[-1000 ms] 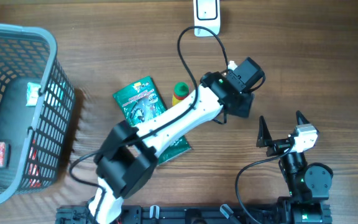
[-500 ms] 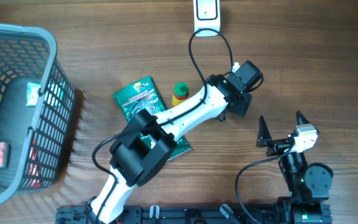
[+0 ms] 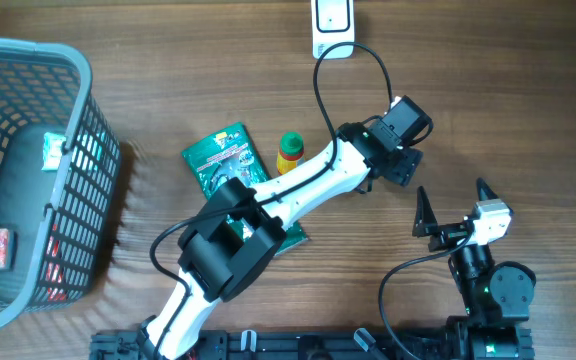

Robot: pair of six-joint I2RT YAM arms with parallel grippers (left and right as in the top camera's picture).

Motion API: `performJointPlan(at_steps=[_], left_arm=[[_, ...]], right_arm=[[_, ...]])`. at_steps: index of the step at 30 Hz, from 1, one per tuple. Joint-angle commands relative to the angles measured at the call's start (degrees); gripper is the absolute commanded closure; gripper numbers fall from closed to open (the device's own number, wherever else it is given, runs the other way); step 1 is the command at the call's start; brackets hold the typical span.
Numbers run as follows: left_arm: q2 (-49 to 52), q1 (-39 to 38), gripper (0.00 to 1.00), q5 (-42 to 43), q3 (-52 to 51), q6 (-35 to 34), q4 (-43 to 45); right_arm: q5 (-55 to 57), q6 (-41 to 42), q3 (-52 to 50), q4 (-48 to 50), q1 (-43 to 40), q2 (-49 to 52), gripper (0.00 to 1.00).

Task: Scan the item barcode
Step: 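Place the green-lidded jar upright right of the sauce bottle, then grasp the pale green Zappy wipes pack in the basket with the left gripper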

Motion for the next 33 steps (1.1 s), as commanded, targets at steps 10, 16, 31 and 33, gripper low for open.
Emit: performJointPlan(at_steps=[10, 16, 31, 33], left_arm=[[-0.70, 0.00, 0.00, 0.48, 1.01, 0.90, -4.28], [-10.21, 0.22, 0.00, -9.81, 1.05, 1.95, -9.16], [-51.98, 17.42, 0.00, -29.24, 1.03, -6.40, -25.62], [-55.63, 25.53, 0.00, -31.61, 1.03, -13.84, -28.35]], right_arm=[[0.33, -0.70, -0.07, 0.17, 0.00, -0.26, 0.00], [0.33, -0.70, -0.07, 0.17, 0.00, -0.26, 0.00], [0.33, -0.68, -0.07, 0.20, 0.00, -0.26, 0.00], [0.33, -0.70, -0.07, 0.20, 0.00, -0.26, 0.00]])
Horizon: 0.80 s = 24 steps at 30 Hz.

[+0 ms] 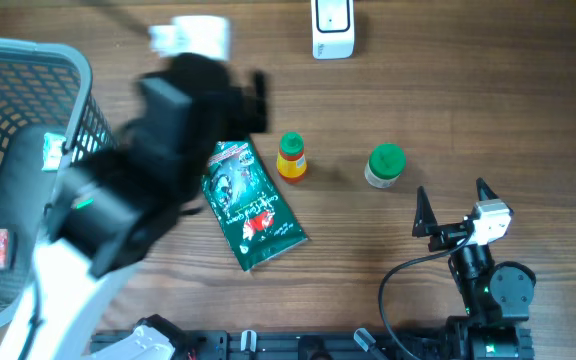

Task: Scan the item barcode
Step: 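Grasp the pale green Zappy wipes pack in the basket with the left gripper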

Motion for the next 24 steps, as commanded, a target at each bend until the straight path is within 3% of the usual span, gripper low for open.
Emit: performJointPlan(at_steps=[1, 3, 5, 9, 11, 15, 24], left_arm=[[-5.18, 13.22, 0.00, -6.29, 0.26, -14.08, -4.02], [-6.05, 27.39, 0.00, -6.05, 0.26, -23.06, -8.39], [-5.55, 38.40, 0.00, -2.91, -0.31, -26.71, -10.36], [0.28, 62.55, 0.00, 17.92, -0.52, -26.62, -11.61], [8.39, 72.35, 0.00, 30.16, -3.37, -26.64, -11.63], [18.10, 74.82, 0.08, 36.50, -11.43, -26.64, -4.94], [33.27, 73.66, 0.32, 37.03, -22.38, -27.06, 11.21]], right_arm=[[0.33, -0.68, -0.07, 0.17, 0.00, -0.26, 0.00], [0.31, -0.70, -0.07, 0.17, 0.00, -0.26, 0.00], [0.33, -0.70, -0.07, 0.17, 0.00, -0.26, 0.00], [0.33, -0.70, -0.07, 0.20, 0.00, -0.26, 0.00], [0.33, -0.70, -0.07, 0.17, 0.00, -0.26, 0.00], [0.33, -0.68, -0.04, 0.17, 0.00, -0.26, 0.00], [0.33, -0.68, -0.07, 0.17, 0.00, -0.26, 0.00]])
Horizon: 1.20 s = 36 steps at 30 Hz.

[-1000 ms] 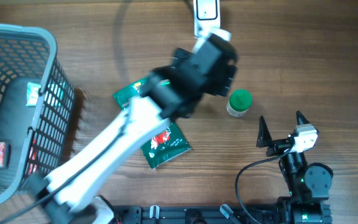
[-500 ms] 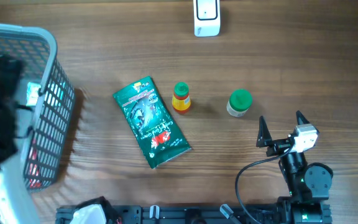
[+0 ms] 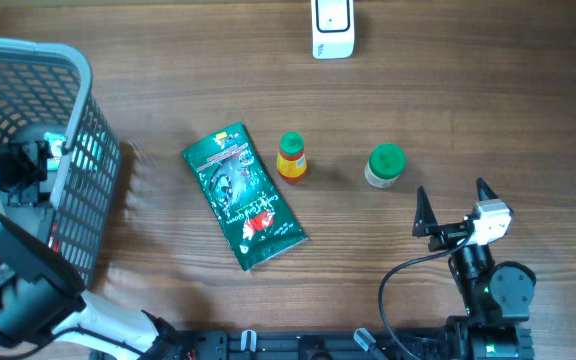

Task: Scan the item barcode
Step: 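Grasp the pale green Zappy wipes pack in the basket with the left gripper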

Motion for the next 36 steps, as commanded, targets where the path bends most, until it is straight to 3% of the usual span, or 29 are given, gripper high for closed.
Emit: performJointPlan(at_steps=[1, 5, 11, 12, 16, 17, 21, 29, 32, 36], left_arm=[[2.71, -1.84, 0.34, 0.83, -2.03, -0.17, 3.63], [4.96, -5.86, 0.34, 0.55, -2.08, -0.17, 7.02], [8.46, -8.57, 0.34, -6.47, -2.49, -0.24, 7.50], [9.18, -8.55, 0.39, -6.51, -3.17, -0.79, 7.89], [9.05, -8.48, 0.94, -6.47, -3.67, -1.05, 6.75], [8.41, -8.20, 0.96, -6.49, -3.67, -1.03, 5.97], [2.75, -6.45, 0.96, -6.49, -3.67, -1.01, 4.00], [-24.70, -2.82, 0.96, -5.70, -3.67, -1.03, -0.46], [-36.33, -2.82, 0.96, 3.13, -3.67, -1.16, -0.35], [-48.72, -2.82, 0.96, 8.81, -3.67, -2.51, 1.57]], right_arm=[[0.33, -0.68, -0.07, 0.22, -0.02, -0.26, 0.00], [0.33, -0.68, -0.07, 0.22, -0.02, -0.26, 0.00], [0.33, -0.70, -0.07, 0.20, -0.02, -0.26, 0.00], [0.33, -0.68, -0.07, 0.22, -0.02, -0.26, 0.00], [0.33, -0.68, -0.07, 0.22, -0.02, -0.26, 0.00], [0.33, -0.70, -0.07, 0.22, -0.02, -0.26, 0.00], [0.31, -0.68, -0.07, 0.20, -0.02, -0.26, 0.00], [0.33, -0.68, -0.07, 0.20, -0.02, -0.26, 0.00], [0.33, -0.70, -0.07, 0.20, -0.02, -0.26, 0.00], [0.33, -0.68, -0.07, 0.20, -0.02, -0.26, 0.00]])
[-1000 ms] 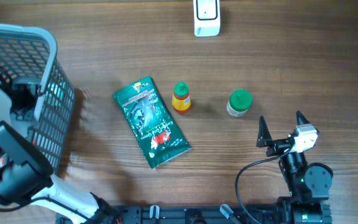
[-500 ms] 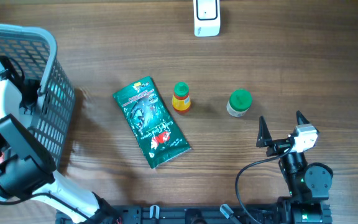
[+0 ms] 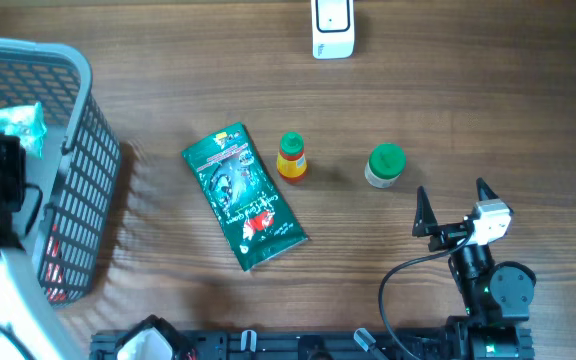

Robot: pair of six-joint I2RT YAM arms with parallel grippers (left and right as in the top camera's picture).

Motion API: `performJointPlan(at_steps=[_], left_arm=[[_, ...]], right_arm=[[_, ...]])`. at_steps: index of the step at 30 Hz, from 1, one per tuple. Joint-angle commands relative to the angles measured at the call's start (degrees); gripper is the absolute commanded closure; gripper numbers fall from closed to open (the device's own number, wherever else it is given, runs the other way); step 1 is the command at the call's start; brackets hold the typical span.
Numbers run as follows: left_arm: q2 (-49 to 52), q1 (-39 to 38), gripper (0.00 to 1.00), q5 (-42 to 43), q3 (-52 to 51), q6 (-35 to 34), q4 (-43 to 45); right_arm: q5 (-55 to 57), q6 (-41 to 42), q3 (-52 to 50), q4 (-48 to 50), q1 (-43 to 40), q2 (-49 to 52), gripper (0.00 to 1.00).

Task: Scan the item barcode
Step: 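Grasp the pale green Zappy wipes pack in the basket with the left gripper, then lay the Zappy wipes pack on the table below the jar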

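Note:
At the far left, over the grey basket (image 3: 86, 150), my left gripper (image 3: 3, 140) is raised and shut on a pale green packet (image 3: 8, 118) that shows above the basket's rim. Its fingers are hidden under the black wrist. The white scanner (image 3: 332, 28) stands at the far edge, right of centre. My right gripper (image 3: 455, 203) rests open at the near right, with nothing between its fingers.
On the table lie a dark green pouch (image 3: 243, 197), a small yellow bottle with a green cap (image 3: 291, 157) and a green-lidded jar (image 3: 385, 165). More items, one of them red, sit low in the basket.
My left gripper was low inside the basket beside a small green-and-white packet. Now it is higher, with the pale green packet in it above the rim. The right arm has not moved.
My left arm first reached across the table to the spot of the green-lidded jar. Then the jar stood free and the arm was at the left by the basket. After that the gripper was down in the basket, and now it holds a packet above it.

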Motion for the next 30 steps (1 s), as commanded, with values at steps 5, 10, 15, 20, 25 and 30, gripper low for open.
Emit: performJointPlan(at_steps=[5, 10, 15, 20, 25, 30], left_arm=[[-14.05, -7.17, 0.96, 13.16, 0.33, -1.73, 0.66], [-12.35, -24.98, 0.96, 12.55, 0.15, -1.64, -6.29], [-8.46, -43.04, 0.96, 5.73, 0.00, -1.53, -11.13], [-0.74, -65.18, 0.96, -4.00, -1.36, -5.44, -12.44], [7.28, -81.20, 0.96, -16.00, -1.70, -17.03, -12.46], [15.08, -93.48, 0.96, -25.05, -1.70, -32.57, -8.22]], right_arm=[[0.33, -0.68, -0.07, 0.17, -0.02, -0.26, 0.00], [0.33, -0.68, -0.07, 0.17, -0.02, -0.26, 0.00], [0.33, -0.68, -0.07, 0.17, -0.02, -0.26, 0.00], [0.33, -0.68, -0.07, 0.20, -0.02, -0.26, 0.00], [0.33, -0.70, -0.07, 0.20, -0.02, -0.26, 0.00], [0.33, -0.68, -0.07, 0.20, -0.02, -0.26, 0.00]])
